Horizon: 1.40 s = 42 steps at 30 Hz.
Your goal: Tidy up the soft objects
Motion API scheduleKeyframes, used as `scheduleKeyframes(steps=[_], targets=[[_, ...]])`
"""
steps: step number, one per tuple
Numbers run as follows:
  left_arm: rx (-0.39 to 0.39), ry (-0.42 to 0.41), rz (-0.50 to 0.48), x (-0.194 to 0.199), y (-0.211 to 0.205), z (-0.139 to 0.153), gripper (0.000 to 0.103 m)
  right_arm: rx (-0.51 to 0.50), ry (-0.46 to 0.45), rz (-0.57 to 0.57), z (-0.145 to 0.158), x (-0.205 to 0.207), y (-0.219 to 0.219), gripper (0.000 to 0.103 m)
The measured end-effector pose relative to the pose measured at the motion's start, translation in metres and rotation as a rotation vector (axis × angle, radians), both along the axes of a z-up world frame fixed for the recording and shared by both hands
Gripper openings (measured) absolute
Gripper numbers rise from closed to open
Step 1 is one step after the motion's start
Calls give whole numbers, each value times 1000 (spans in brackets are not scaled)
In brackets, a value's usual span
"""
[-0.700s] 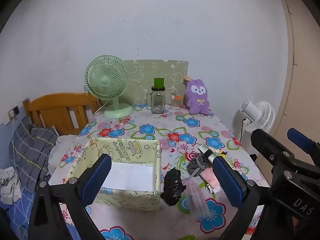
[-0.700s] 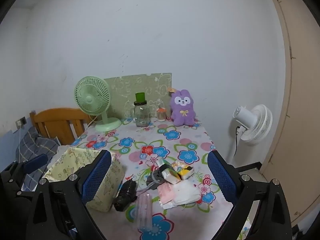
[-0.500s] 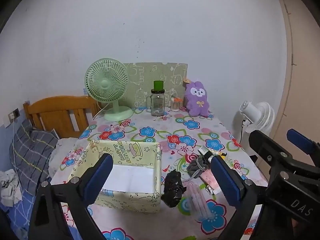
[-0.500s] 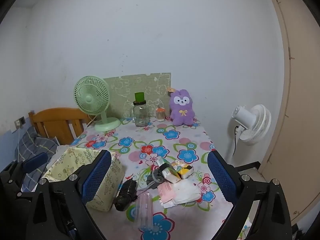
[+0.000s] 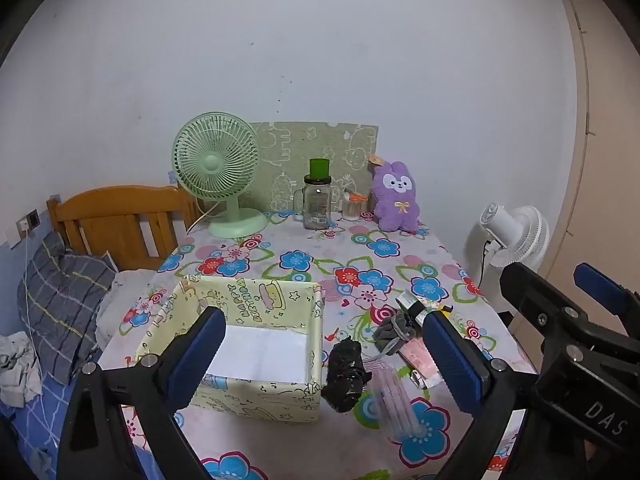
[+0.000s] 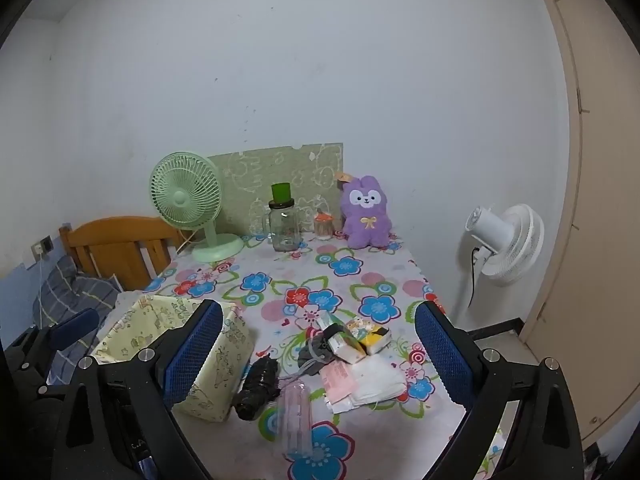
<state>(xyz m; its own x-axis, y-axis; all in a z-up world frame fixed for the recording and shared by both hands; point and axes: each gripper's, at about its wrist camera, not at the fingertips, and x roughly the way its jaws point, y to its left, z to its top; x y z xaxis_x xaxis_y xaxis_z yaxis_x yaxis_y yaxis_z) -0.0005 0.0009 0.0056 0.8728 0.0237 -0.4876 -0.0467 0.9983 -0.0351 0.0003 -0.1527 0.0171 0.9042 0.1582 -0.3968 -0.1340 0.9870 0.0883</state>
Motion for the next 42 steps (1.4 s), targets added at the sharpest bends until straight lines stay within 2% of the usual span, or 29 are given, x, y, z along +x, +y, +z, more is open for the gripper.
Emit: scheduleKeyframes(steps=[42], targets=[[4,-12,6,-5,5,-3,100,24,13,8,-5,-3,-3,98]])
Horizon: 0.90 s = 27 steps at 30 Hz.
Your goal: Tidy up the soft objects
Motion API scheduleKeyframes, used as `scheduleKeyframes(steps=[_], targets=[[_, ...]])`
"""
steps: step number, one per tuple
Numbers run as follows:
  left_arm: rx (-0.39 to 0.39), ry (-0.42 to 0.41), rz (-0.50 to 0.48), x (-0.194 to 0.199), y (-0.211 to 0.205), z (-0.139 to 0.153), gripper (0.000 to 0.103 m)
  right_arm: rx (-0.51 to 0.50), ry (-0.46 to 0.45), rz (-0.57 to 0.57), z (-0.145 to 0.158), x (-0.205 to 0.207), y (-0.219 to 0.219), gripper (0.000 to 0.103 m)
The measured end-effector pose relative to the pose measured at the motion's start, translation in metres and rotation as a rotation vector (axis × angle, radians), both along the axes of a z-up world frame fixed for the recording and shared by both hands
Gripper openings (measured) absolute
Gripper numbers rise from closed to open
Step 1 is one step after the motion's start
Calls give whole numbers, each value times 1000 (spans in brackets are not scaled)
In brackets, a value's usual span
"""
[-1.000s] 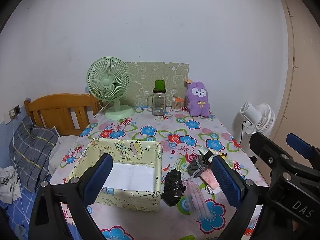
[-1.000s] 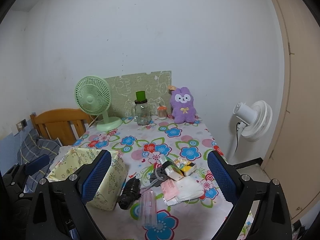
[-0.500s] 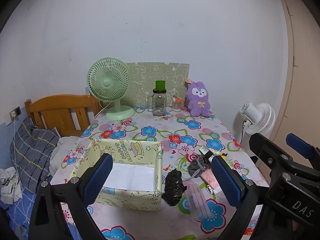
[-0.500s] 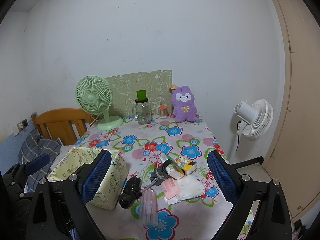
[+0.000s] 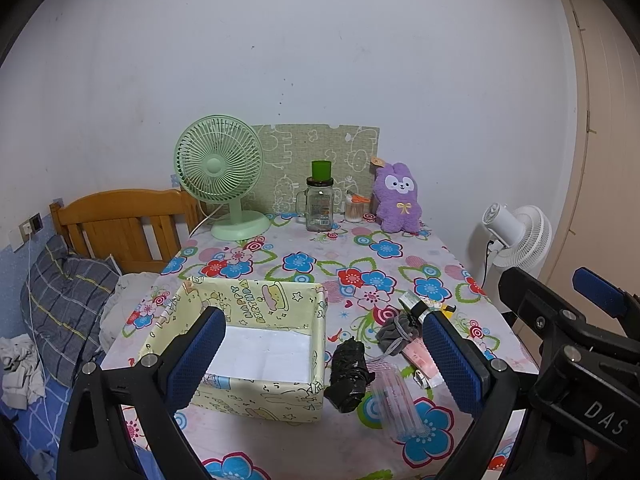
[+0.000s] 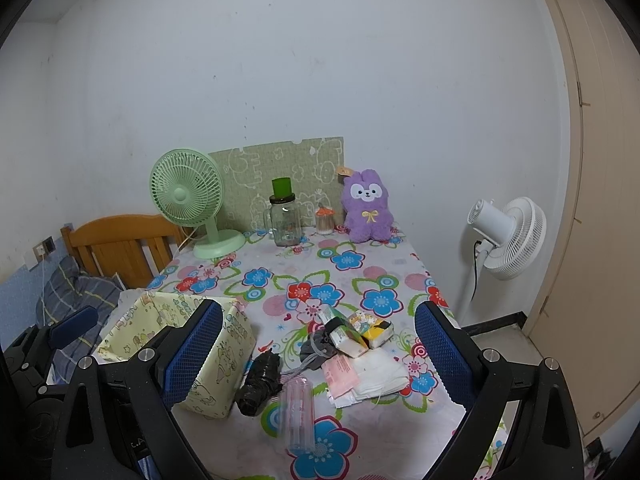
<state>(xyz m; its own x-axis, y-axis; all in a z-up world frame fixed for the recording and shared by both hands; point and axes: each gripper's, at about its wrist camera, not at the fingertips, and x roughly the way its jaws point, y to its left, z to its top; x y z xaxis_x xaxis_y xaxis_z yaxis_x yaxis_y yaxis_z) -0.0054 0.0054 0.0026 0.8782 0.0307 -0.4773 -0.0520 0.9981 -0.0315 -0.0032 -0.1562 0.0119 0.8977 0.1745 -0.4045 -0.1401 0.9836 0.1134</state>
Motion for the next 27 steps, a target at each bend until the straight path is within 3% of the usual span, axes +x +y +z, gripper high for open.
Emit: scheduleKeyframes(steps=[27], targets=[[21,-2,8,5,-5,-4,100,-17,5,-20,-1,5,-1,98]])
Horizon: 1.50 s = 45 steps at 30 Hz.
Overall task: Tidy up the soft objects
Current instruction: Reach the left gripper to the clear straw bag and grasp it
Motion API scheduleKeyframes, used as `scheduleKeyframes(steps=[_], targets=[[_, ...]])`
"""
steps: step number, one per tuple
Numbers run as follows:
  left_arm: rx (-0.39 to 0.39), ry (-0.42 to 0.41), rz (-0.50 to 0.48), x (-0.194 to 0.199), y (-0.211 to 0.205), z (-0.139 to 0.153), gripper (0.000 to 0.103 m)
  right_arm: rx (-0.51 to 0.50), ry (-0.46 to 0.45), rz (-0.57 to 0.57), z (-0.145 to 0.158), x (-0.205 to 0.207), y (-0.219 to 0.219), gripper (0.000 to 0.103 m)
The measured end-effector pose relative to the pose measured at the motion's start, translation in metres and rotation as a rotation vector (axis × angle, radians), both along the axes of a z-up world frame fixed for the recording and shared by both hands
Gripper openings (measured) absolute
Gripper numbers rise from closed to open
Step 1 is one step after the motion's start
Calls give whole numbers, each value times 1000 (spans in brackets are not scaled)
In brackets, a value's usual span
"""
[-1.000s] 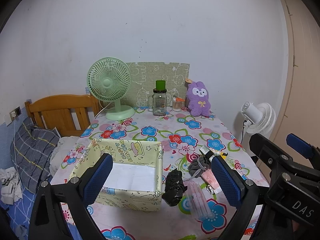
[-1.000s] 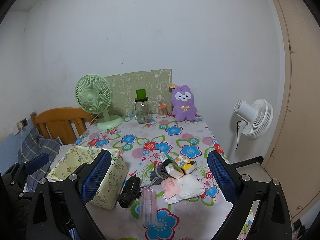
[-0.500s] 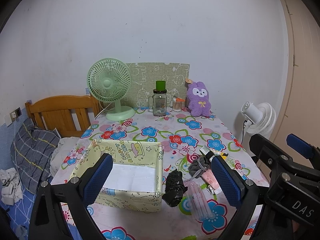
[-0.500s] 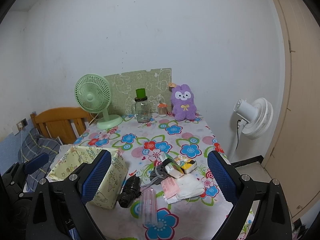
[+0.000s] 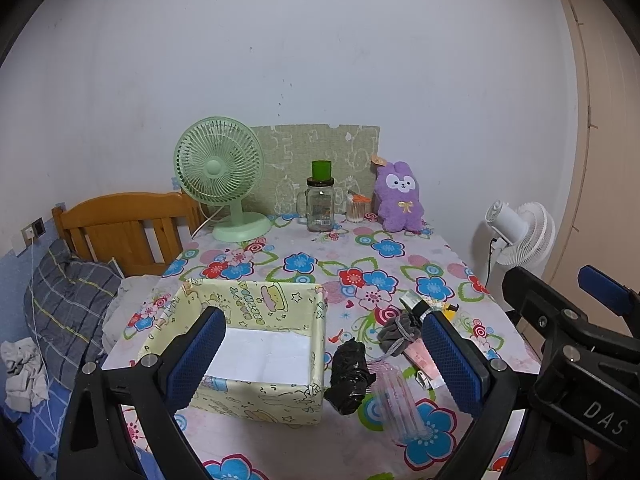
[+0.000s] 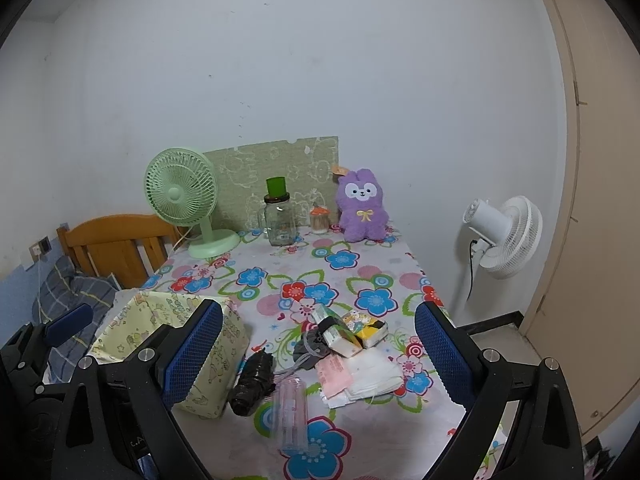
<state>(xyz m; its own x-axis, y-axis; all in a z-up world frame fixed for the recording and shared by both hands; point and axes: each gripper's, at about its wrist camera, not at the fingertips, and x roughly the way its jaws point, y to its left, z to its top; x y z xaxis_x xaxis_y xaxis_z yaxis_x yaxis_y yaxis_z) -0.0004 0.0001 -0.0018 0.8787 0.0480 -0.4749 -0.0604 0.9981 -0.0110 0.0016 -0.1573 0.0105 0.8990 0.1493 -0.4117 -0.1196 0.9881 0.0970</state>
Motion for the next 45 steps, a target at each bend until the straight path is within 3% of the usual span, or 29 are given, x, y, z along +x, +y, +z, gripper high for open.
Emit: scheduleKeyframes(steps=[23,45], targets=[[23,12,-35,13,-35,-25,99,6,19,12,-21,18,-15,98],[-36,159,-82,34,-64,-87,91,-12,97,37,-80,40,-30,93]])
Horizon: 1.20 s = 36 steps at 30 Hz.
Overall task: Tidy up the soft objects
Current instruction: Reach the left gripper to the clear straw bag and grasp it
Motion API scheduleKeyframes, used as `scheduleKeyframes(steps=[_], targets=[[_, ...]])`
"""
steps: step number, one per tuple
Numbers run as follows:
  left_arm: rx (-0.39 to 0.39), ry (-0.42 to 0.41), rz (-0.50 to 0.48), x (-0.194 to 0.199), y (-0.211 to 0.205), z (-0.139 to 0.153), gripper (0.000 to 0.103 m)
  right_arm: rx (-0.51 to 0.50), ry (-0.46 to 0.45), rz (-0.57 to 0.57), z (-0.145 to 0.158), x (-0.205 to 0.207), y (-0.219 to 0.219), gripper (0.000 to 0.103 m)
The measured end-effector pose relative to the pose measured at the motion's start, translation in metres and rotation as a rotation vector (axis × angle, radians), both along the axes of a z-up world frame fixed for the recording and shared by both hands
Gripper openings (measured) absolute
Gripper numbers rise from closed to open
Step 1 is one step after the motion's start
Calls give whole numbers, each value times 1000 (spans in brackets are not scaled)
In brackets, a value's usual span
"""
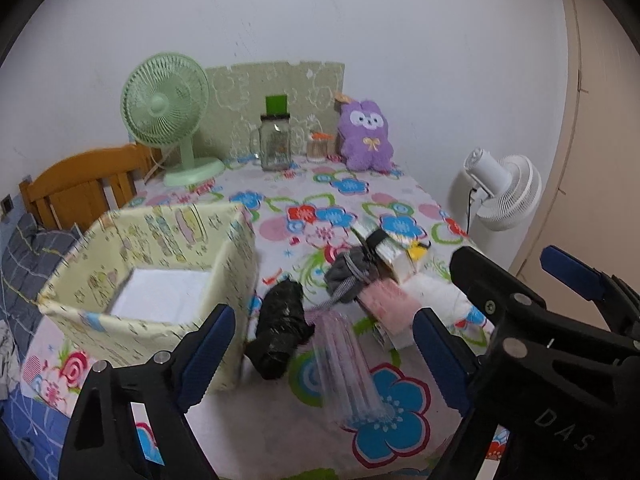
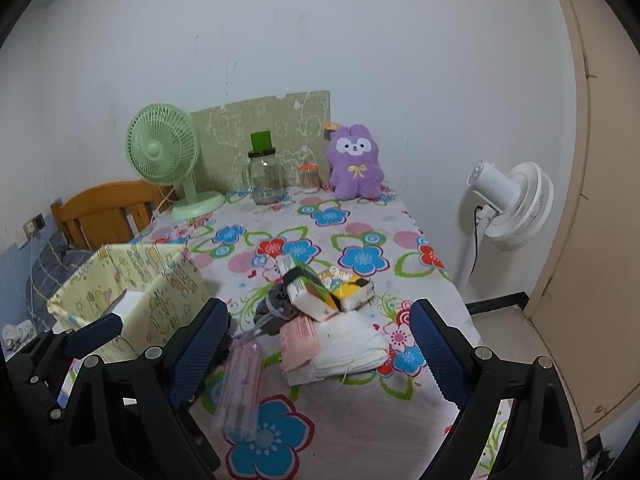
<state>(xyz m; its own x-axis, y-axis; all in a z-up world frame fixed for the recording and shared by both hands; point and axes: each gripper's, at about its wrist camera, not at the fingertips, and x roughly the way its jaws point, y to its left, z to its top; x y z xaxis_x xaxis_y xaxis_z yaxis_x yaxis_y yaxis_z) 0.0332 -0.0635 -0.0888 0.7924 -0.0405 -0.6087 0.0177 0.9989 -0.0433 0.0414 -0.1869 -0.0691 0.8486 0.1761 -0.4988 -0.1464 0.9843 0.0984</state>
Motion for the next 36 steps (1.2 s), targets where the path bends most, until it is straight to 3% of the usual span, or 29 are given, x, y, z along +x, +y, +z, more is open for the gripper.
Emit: scheduleKeyframes(steps=[10,22,24,30,36], targets=[[11,68,-22,11,-14,-36,86,-26,69,20,-34,13,3,90],[-19,195,-46,32,-19,-67,65,-47,135,46,-64,34,9,84],[-32,213,-49,34,-18,-71,55,-50,141,47,-66,35,9,82],[-35,212,-65,38,-18,-73,38,-56,151,50,-70,41,10,81],[-68,194,-98,40,-19,-66,29,-62,146,55,-66,44,11,78]])
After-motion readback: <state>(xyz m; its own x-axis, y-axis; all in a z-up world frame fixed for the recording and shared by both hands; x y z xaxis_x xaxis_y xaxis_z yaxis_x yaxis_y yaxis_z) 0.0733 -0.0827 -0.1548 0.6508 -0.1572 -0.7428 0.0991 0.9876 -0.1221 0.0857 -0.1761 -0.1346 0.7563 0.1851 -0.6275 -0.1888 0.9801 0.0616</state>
